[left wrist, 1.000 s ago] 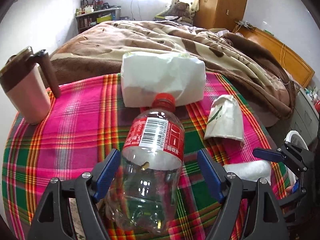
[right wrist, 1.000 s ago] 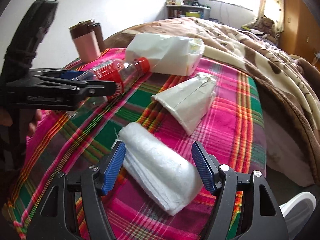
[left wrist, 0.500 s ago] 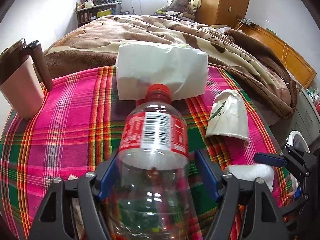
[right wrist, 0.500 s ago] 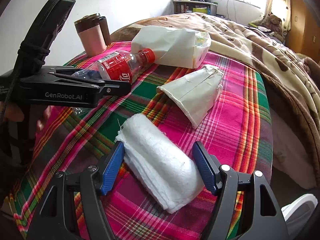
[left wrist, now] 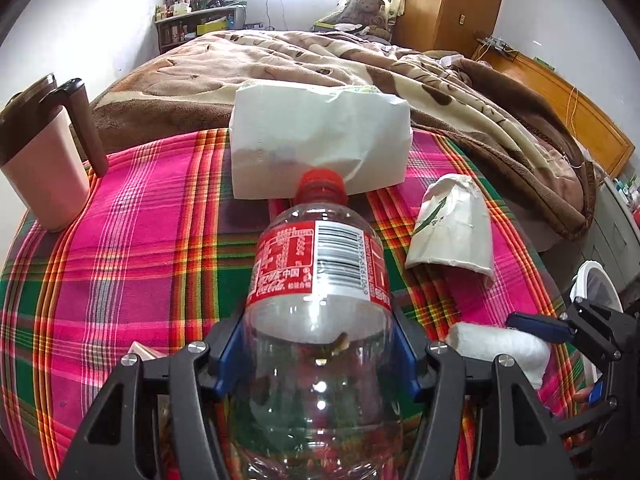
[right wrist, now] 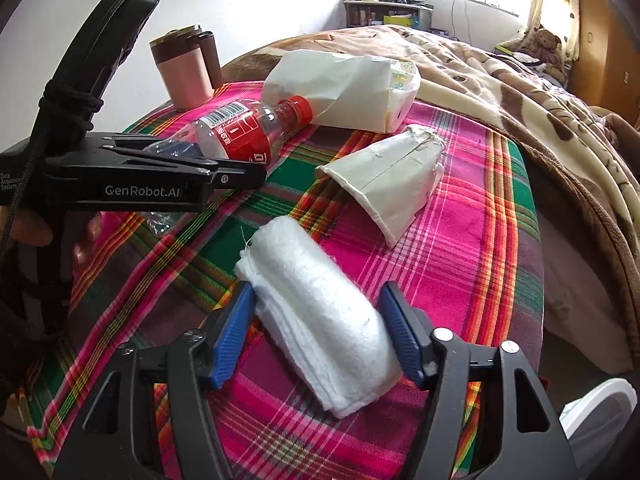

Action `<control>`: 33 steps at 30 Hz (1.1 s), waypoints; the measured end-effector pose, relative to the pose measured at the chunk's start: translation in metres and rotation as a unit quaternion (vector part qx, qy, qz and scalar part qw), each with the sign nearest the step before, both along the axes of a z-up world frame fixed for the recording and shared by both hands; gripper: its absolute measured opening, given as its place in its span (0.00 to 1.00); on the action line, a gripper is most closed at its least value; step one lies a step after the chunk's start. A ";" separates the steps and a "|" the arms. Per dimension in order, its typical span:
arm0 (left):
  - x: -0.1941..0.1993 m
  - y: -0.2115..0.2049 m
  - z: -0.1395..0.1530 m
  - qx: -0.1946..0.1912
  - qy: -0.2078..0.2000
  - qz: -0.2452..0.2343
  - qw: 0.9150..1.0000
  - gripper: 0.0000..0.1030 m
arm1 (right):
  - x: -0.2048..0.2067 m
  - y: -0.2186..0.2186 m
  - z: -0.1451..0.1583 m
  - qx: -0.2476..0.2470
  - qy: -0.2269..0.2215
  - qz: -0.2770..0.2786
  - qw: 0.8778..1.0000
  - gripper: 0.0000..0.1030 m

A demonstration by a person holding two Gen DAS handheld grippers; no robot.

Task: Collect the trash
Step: 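Carry the bottle with the left tool while the right tool carries the tissue to the bin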

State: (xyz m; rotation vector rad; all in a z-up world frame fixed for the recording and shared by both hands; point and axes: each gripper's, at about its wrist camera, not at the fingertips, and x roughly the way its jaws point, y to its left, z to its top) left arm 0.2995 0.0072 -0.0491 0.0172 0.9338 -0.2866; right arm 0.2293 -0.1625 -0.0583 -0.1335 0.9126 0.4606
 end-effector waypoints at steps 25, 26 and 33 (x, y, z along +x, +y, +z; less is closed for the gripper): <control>-0.075 -0.008 0.046 -0.028 -0.064 -0.008 0.998 0.62 | -0.047 -0.024 0.034 0.065 -0.057 -0.083 0.993 0.29; -0.079 -0.008 0.049 -0.031 -0.068 -0.009 0.997 0.62 | -0.050 -0.027 0.036 0.071 -0.059 -0.086 0.992 0.29; -0.107 -0.015 0.064 -0.044 -0.087 -0.017 0.995 0.62 | -0.070 -0.042 0.053 0.090 -0.077 -0.120 0.986 0.29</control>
